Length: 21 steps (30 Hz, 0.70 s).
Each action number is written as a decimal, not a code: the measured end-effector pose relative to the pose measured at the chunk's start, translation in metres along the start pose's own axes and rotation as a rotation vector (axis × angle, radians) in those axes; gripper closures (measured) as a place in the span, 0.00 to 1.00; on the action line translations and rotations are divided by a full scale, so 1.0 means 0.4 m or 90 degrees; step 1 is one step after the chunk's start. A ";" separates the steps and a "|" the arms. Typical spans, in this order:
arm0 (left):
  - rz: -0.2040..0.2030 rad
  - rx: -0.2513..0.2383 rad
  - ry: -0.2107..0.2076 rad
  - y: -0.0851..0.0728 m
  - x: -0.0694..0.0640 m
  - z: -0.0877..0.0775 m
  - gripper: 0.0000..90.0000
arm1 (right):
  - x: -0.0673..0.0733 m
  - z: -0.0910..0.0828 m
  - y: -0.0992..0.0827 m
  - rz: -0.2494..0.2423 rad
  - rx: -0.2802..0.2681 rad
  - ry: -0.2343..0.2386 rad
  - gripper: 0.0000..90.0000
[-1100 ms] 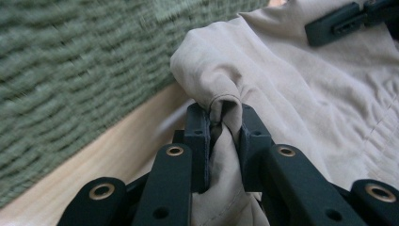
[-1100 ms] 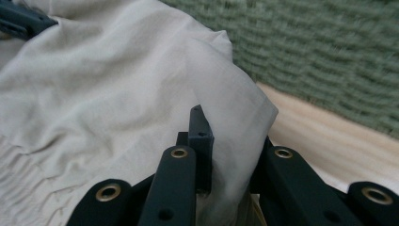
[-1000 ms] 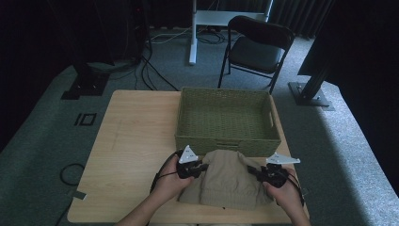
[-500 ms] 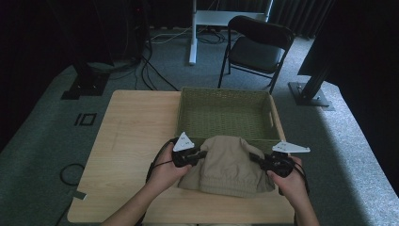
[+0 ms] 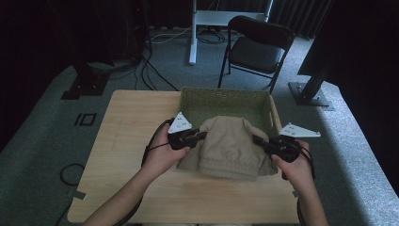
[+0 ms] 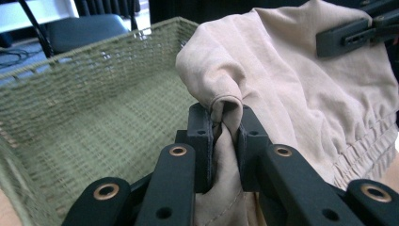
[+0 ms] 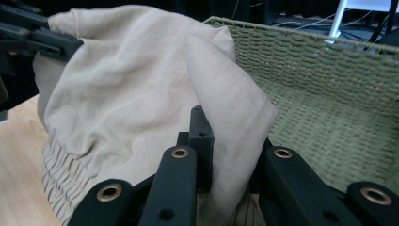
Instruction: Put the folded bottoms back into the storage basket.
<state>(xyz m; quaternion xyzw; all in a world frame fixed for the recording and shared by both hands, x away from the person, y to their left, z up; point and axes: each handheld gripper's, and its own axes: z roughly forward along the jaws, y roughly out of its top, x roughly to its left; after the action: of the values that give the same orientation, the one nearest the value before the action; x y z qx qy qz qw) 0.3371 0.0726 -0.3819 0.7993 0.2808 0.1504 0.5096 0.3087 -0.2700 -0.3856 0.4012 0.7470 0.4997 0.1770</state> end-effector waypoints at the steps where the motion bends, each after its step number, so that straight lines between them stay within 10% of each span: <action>1: 0.001 0.001 0.000 0.007 0.004 0.000 0.90 | -0.001 0.001 0.003 -0.002 0.000 -0.001 0.89; 21: 0.017 -0.036 0.007 0.146 0.049 0.009 0.90 | -0.069 0.001 0.131 0.031 -0.054 -0.017 0.89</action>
<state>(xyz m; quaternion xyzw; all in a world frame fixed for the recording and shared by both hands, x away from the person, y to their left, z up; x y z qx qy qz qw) 0.3718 0.0629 -0.3319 0.7872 0.2686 0.1698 0.5286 0.3480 -0.2821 -0.3429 0.4183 0.7127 0.5294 0.1917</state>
